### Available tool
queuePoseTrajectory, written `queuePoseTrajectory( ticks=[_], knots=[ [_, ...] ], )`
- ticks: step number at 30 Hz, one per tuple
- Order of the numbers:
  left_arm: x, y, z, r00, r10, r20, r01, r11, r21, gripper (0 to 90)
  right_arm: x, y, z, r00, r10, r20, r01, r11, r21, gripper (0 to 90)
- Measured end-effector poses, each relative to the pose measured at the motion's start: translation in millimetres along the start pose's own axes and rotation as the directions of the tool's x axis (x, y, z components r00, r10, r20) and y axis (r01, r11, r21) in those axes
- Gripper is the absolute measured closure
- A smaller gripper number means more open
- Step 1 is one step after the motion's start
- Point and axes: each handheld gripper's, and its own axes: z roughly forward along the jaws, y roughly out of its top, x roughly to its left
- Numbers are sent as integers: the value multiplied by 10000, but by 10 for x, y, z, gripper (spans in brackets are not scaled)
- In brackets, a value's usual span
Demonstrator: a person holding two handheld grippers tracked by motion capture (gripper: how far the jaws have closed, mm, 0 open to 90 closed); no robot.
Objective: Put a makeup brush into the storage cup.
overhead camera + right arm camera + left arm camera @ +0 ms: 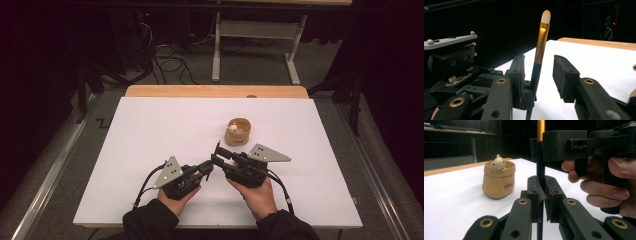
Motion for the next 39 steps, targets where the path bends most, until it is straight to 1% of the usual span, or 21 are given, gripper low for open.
queuePoseTrajectory(
  ticks=[12,25,33,39],
  knots=[
    [-33,-4,9,10000,48,51,-48,10000,-19,836,17,-6,-8,10000,-12,37,12,10000,-34,742],
    [-35,1,3,10000,80,-21,-80,9999,-92,835,9,-16,-5,9999,130,-86,-131,9999,-21,790],
    [-32,-4,8,10000,66,-15,-66,10000,-9,835,4,-21,-4,9996,254,-125,-254,9997,-13,825],
    [-29,-7,13,10000,42,2,-42,10000,36,835,20,-26,2,9997,186,-132,-186,9998,26,842]
  ],
)
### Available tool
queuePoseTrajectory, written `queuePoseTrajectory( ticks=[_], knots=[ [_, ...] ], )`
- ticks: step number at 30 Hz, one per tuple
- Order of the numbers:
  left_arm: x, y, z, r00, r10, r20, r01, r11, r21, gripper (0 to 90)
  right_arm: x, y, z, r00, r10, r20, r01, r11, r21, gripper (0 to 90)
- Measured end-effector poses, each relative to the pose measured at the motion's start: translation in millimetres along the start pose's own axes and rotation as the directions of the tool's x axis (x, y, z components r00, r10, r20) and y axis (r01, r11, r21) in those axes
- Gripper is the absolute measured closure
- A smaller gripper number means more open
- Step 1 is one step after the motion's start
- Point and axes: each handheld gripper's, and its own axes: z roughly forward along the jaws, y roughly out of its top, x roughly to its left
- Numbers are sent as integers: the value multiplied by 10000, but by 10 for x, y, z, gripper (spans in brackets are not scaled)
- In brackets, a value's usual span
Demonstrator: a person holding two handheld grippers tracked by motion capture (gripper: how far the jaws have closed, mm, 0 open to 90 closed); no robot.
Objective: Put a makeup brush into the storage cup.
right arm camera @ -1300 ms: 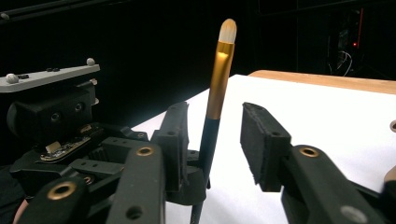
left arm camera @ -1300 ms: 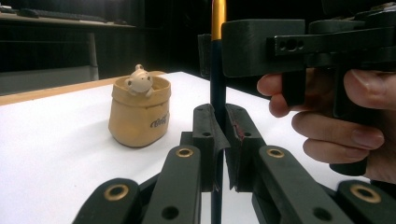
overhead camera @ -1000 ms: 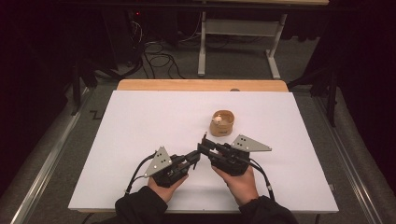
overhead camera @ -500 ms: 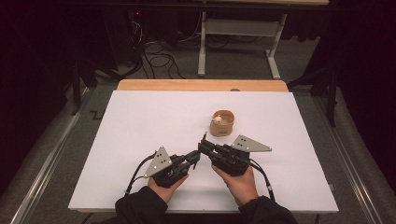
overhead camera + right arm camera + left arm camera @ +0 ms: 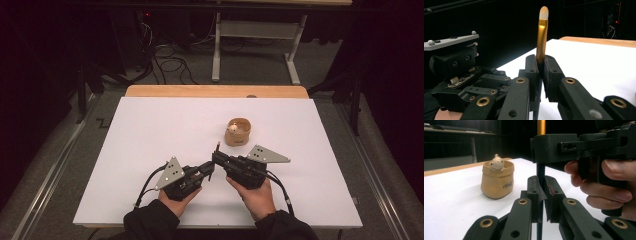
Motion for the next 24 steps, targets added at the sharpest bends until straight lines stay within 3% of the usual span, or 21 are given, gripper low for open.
queuePoseTrajectory(
  ticks=[19,24],
  knots=[
    [9,10,4,10000,25,13,-25,9999,113,825,0,-2,3,9999,-78,66,77,10000,34,844],
    [17,20,5,10000,22,-68,-20,9998,178,770,-8,3,-6,9999,-103,107,103,9999,18,844]
  ],
)
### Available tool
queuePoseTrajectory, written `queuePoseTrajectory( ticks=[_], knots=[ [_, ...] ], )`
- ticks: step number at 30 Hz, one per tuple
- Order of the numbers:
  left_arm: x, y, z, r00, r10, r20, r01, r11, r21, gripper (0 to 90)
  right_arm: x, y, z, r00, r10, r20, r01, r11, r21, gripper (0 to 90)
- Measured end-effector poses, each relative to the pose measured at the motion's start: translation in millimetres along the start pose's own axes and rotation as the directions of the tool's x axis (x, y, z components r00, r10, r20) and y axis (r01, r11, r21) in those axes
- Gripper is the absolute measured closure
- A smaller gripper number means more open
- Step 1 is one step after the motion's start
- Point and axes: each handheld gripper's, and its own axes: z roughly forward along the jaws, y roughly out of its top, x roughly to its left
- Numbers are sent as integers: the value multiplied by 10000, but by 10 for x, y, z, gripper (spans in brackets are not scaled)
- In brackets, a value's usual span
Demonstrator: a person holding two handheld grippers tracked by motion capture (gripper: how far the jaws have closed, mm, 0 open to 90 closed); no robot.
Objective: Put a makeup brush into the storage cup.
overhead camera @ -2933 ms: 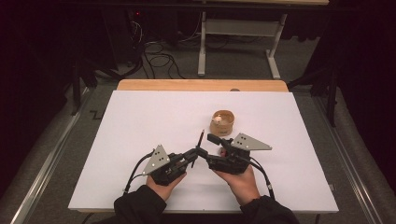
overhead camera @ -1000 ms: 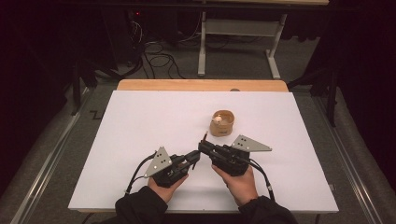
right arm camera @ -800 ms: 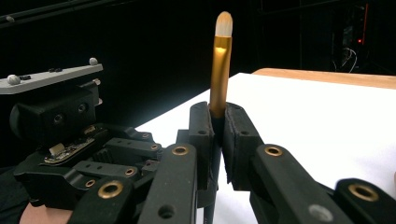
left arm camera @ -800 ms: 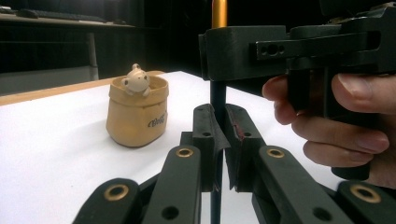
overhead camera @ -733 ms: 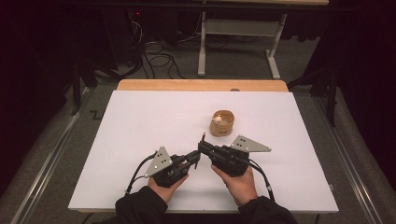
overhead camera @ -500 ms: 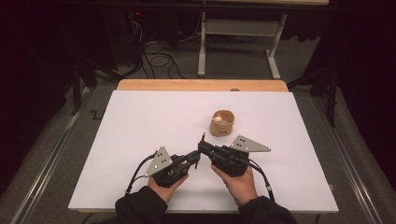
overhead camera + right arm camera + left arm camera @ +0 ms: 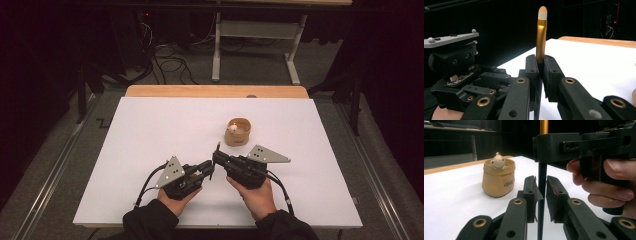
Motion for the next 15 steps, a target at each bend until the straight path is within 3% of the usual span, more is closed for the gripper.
queuePoseTrajectory(
  ticks=[15],
  knots=[
    [44,35,21,9998,149,-129,-138,9963,846,511,-54,18,-39,9994,-115,319,117,9999,-70,843]
  ],
)
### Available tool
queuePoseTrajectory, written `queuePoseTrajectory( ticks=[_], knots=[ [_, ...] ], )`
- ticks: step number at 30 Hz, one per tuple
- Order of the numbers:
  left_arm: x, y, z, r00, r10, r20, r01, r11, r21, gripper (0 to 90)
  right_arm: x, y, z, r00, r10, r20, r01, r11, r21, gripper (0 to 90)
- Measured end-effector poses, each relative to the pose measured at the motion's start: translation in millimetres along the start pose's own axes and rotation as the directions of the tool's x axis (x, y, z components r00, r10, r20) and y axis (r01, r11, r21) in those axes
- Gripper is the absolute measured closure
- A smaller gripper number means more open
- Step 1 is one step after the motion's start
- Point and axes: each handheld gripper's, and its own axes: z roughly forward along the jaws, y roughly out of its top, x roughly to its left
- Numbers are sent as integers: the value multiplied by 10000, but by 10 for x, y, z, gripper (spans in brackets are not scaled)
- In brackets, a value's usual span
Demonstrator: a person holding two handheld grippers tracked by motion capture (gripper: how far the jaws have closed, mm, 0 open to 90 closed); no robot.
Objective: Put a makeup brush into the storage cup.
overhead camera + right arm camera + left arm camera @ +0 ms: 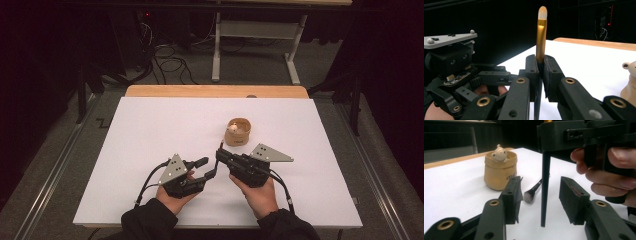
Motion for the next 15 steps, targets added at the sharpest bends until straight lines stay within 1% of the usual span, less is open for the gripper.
queuePoseTrajectory(
  ticks=[2,8,11,13,15],
  knots=[
    [21,9,-10,10000,25,-73,-25,10000,88,487,-12,6,-9,10000,-15,34,15,10000,-26,843],
    [112,39,-79,9983,-118,-575,136,9994,311,412,-40,26,-44,9999,-12,125,14,9999,-133,843],
    [185,50,-137,9958,-130,-908,176,9986,501,381,-56,33,-60,9999,-29,153,32,9998,-172,843],
    [230,55,-169,9947,-171,-1012,228,9982,551,338,-70,40,-76,9998,-16,211,20,9998,-193,843],
    [278,53,-211,9928,-197,-1181,273,9976,632,316,-83,45,-87,9997,-37,243,43,9998,-211,843]
  ],
)
